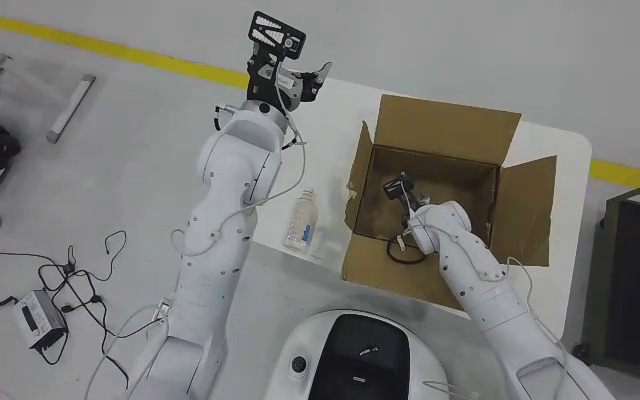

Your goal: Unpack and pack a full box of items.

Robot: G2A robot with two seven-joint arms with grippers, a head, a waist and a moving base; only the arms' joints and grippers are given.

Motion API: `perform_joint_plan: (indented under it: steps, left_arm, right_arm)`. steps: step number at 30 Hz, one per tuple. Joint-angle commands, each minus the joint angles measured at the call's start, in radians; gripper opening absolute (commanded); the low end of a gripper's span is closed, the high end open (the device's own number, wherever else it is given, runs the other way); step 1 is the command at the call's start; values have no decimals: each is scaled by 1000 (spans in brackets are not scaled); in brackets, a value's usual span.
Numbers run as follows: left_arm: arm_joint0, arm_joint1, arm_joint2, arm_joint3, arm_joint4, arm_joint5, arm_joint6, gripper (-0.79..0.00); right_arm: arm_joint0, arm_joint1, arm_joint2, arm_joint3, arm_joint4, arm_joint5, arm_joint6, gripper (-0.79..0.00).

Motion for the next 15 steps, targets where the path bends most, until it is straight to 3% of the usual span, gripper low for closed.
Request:
perform_joint_plan:
  steps: [1, 15]
  left_arm:
    - [0, 0, 0, 0, 0, 0, 0, 0]
    - [0, 0, 0, 0, 0, 0, 0, 0]
  right_arm:
    - [3, -3, -1, 7, 1, 0, -1, -471]
    - [14, -19, 10, 36, 9, 20, -27, -465]
